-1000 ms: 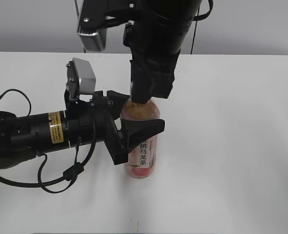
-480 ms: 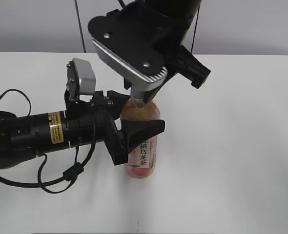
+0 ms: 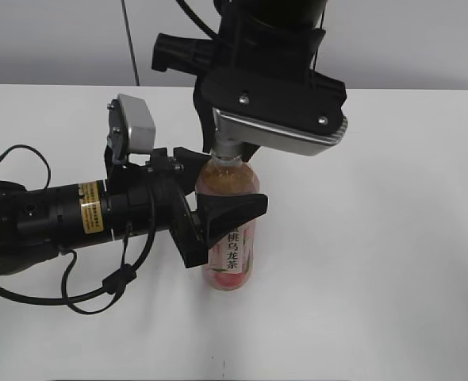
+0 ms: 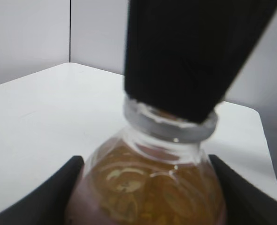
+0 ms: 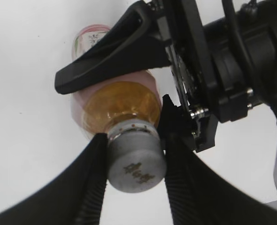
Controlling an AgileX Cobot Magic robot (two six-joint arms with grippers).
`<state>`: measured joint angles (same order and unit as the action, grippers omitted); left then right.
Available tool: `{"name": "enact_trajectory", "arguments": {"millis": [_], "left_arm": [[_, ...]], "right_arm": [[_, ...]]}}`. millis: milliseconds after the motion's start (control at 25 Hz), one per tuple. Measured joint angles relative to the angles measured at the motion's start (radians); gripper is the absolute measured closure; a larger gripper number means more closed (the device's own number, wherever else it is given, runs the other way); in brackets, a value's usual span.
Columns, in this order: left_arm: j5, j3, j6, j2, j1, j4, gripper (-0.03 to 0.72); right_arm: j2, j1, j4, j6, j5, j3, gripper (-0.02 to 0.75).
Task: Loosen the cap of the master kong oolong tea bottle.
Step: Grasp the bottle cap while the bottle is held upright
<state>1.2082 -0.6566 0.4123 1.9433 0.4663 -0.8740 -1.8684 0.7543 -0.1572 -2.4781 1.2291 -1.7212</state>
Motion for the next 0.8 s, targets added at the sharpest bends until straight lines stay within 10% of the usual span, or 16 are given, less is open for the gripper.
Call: {"name": "enact_trajectory", "arguments": {"millis": [800], "left_arm": [[-0.001, 0.000, 0.002, 0.000, 0.000, 0.003, 0.225]], "right_arm": [[0.002, 0.000, 0.003, -0.316, -0.004, 0.000, 0.457]]}}
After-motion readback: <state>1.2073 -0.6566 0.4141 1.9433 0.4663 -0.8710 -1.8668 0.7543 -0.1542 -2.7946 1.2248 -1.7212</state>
